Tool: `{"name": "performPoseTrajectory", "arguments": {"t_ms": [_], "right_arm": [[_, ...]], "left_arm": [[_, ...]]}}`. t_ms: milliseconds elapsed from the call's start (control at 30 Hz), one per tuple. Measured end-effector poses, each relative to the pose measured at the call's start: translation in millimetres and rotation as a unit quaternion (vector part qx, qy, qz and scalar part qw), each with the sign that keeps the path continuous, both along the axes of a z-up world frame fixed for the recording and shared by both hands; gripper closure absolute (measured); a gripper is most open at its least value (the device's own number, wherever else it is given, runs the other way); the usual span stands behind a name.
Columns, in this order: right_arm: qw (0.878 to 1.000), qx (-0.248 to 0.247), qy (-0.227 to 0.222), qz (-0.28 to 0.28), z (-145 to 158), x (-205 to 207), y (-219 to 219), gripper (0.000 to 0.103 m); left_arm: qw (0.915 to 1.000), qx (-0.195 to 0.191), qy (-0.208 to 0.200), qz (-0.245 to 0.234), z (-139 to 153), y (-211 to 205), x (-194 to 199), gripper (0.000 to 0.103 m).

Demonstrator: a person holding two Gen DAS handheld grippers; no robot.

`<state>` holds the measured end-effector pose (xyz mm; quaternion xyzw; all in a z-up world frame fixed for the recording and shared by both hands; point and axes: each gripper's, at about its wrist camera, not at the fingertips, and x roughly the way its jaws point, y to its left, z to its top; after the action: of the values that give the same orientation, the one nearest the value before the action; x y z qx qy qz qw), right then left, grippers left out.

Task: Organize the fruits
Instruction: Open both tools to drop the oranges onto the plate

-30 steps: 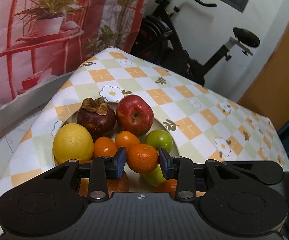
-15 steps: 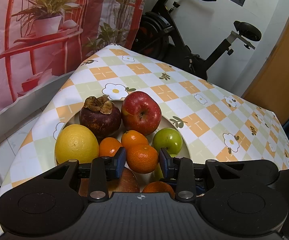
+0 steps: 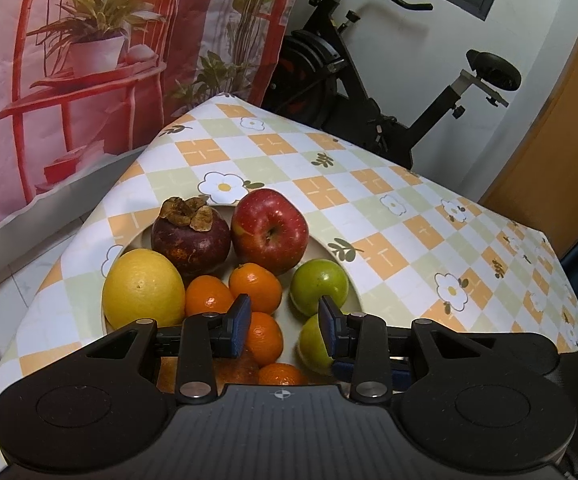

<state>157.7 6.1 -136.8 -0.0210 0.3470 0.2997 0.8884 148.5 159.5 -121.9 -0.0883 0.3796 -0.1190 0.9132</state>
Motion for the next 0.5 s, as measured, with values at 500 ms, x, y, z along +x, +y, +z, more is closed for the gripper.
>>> {"name": "performPoseTrajectory", "arguments": {"t_ms": [500], "right_arm": [[0.979,0.09,-0.037,-0.177,19,-45,-133,0.061]], "left_arm": [[0.9989,0.0,-0.029,-0.038,11,-61,-12,0.064]]}}
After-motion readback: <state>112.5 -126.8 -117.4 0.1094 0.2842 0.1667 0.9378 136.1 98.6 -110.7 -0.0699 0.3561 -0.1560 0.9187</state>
